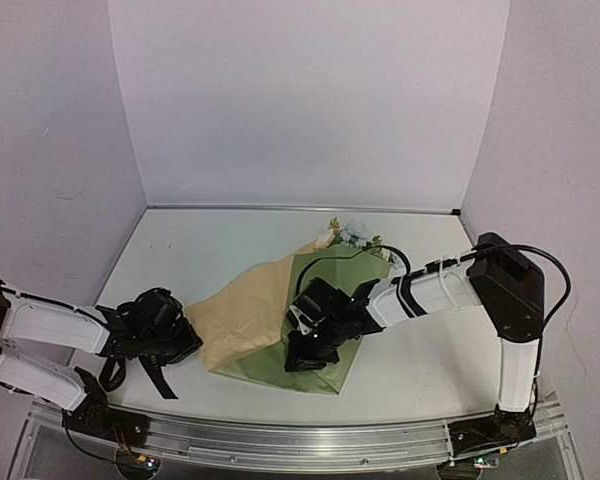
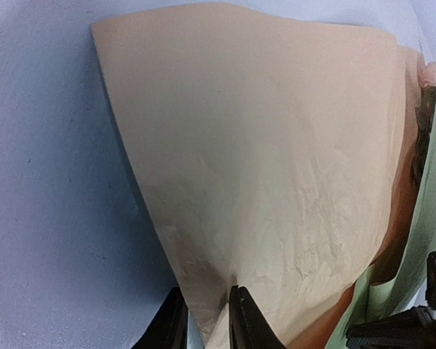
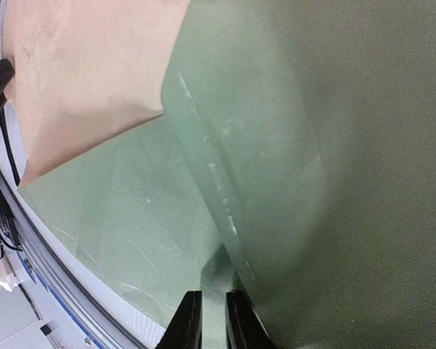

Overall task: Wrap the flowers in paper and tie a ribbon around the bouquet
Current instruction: Fold the 2/3-folded wrapping paper at the center of the board.

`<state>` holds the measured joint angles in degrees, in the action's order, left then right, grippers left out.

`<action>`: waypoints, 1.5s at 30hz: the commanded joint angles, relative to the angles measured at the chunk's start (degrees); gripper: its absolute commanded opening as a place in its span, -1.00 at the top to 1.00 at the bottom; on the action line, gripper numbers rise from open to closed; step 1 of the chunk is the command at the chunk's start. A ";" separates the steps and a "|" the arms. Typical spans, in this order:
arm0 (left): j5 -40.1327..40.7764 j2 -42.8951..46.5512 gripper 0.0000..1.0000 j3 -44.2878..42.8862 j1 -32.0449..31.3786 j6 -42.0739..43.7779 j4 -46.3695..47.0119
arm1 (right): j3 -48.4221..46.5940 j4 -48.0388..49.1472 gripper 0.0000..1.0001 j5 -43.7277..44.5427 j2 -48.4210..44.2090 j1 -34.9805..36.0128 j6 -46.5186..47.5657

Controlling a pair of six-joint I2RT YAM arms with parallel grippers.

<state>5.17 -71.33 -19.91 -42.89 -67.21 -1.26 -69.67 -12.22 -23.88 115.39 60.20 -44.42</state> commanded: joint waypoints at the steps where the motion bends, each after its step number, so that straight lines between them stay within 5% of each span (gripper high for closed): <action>1: 1.56 1.01 0.77 0.21 0.37 3.04 4.47 | -1.27 0.09 0.75 0.27 1.71 0.31 -0.13; 5: 1.35 5.68 0.99 -1.38 0.37 7.18 4.20 | -1.32 0.09 0.74 0.12 1.84 0.31 -0.02; 14: -3.42 11.76 1.00 -10.48 0.37 15.18 -4.53 | -1.32 0.09 0.74 0.09 2.60 0.31 0.13; 33: -24.34 -11.54 1.00 -37.67 -0.68 22.75 -2.24 | -0.72 -0.75 0.67 1.02 3.68 0.53 2.11; 45: -28.48 -15.47 1.00 -41.66 -2.52 25.73 -1.27 | 0.73 -1.82 0.50 -0.40 -3.39 0.28 2.84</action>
<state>-20.60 -88.27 -58.73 -45.19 -44.26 -5.21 -69.64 -10.26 -24.97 115.56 60.31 -42.18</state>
